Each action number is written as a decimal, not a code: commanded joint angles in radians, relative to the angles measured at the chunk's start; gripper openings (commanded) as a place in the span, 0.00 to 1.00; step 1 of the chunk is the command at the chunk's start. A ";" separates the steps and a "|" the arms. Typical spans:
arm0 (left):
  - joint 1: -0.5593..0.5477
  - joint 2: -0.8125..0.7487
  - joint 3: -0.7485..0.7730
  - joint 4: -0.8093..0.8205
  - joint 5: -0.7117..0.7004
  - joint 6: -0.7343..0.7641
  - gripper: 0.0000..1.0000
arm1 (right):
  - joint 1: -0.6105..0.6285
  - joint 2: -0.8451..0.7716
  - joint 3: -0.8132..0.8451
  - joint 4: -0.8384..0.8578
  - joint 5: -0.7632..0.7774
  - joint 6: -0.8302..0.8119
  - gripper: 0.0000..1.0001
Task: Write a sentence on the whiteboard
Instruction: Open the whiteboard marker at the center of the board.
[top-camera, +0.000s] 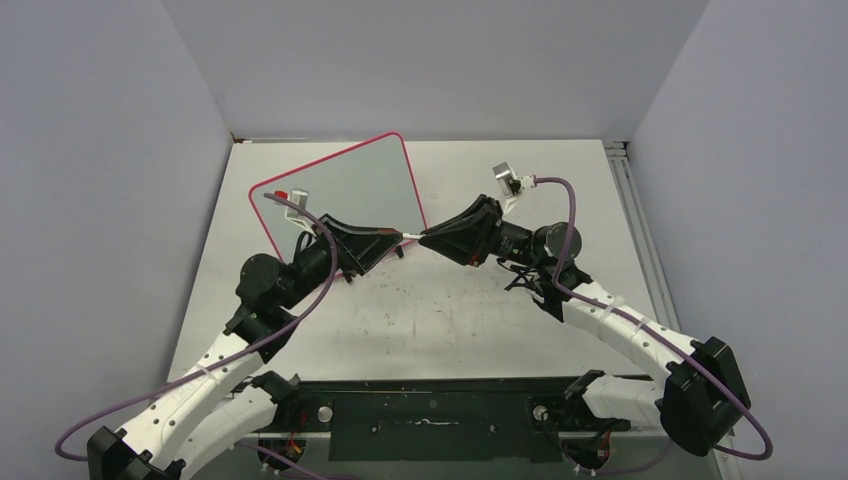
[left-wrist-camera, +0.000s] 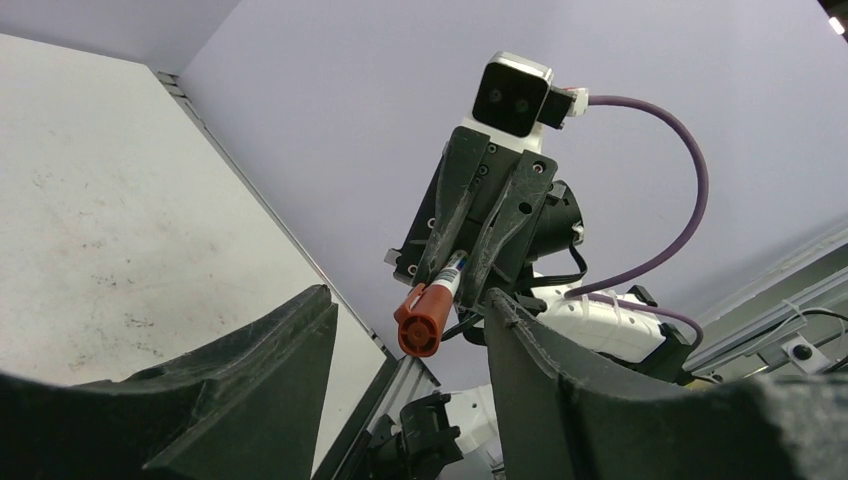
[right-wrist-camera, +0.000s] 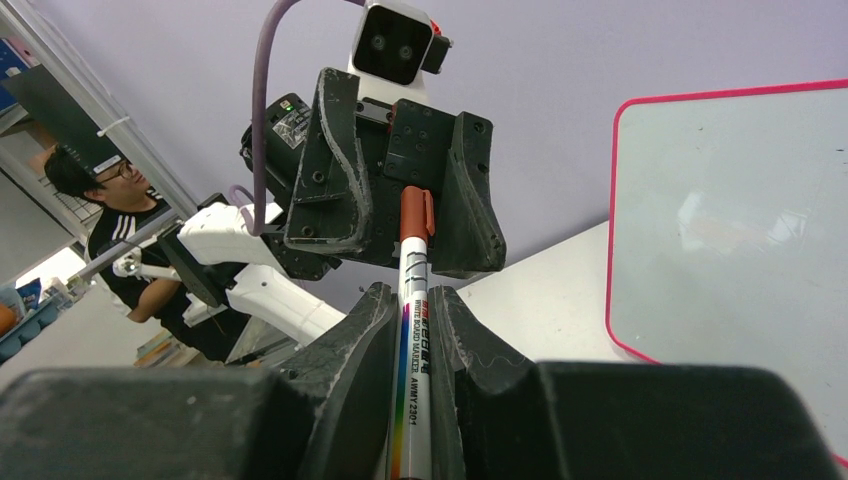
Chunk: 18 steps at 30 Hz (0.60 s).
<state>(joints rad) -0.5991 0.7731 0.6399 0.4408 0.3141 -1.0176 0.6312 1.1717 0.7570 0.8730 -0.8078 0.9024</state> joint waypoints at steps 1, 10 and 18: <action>0.021 -0.015 -0.008 0.113 -0.014 -0.059 0.51 | 0.010 0.008 0.008 0.088 0.005 0.000 0.05; 0.045 -0.010 -0.019 0.161 -0.006 -0.114 0.37 | 0.018 0.020 0.008 0.081 -0.001 -0.010 0.05; 0.048 -0.011 -0.017 0.155 -0.004 -0.129 0.07 | 0.022 0.004 -0.001 0.061 0.031 -0.030 0.05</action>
<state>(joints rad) -0.5545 0.7685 0.6136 0.5312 0.3016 -1.1362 0.6434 1.1919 0.7567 0.8886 -0.8066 0.8993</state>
